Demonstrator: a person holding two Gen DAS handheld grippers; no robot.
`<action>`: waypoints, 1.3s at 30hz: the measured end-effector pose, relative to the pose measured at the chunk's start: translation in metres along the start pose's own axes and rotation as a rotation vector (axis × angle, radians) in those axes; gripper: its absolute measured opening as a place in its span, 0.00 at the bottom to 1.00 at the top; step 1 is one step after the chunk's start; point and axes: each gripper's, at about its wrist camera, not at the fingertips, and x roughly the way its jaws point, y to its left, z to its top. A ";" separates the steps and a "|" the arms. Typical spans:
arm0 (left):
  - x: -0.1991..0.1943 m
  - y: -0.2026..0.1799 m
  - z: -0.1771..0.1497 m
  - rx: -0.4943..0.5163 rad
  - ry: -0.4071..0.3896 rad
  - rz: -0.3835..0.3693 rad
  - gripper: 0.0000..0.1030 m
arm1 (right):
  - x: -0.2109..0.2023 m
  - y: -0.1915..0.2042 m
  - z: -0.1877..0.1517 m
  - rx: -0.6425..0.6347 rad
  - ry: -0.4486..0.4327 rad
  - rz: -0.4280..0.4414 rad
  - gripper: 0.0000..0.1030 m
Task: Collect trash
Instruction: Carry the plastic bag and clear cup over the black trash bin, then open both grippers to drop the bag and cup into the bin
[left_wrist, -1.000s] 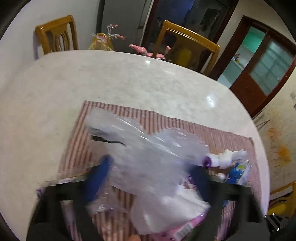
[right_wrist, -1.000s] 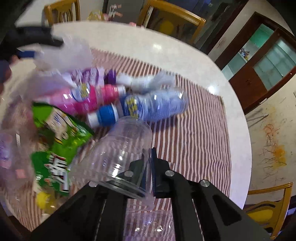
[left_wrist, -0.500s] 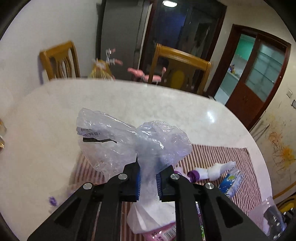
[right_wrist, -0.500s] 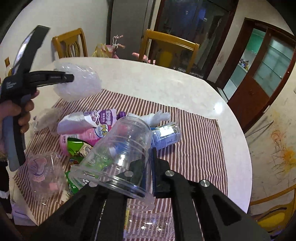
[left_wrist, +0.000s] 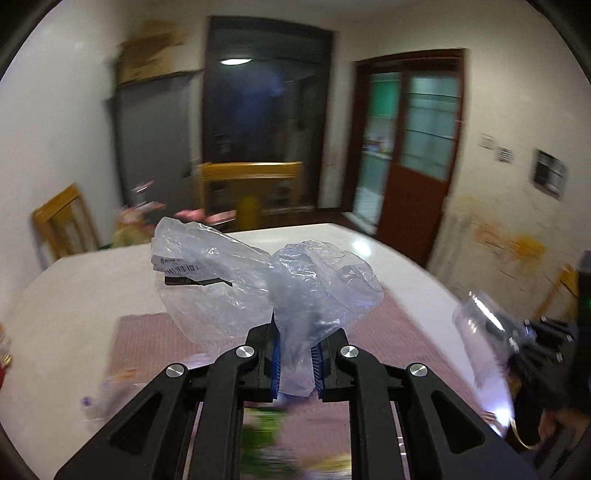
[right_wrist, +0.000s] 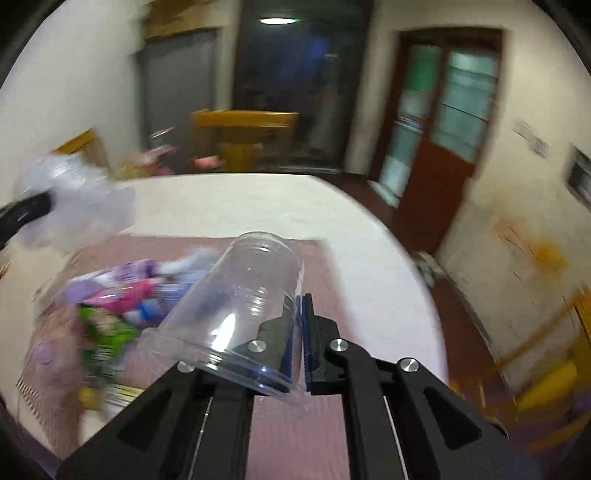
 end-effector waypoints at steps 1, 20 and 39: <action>0.000 -0.021 0.000 0.022 0.000 -0.036 0.12 | -0.004 -0.027 -0.007 0.047 0.007 -0.030 0.05; 0.039 -0.374 -0.098 0.480 0.256 -0.631 0.12 | 0.077 -0.365 -0.326 0.821 0.658 -0.396 0.92; 0.124 -0.598 -0.240 0.766 0.628 -0.783 0.91 | -0.063 -0.440 -0.349 1.136 0.336 -0.618 0.92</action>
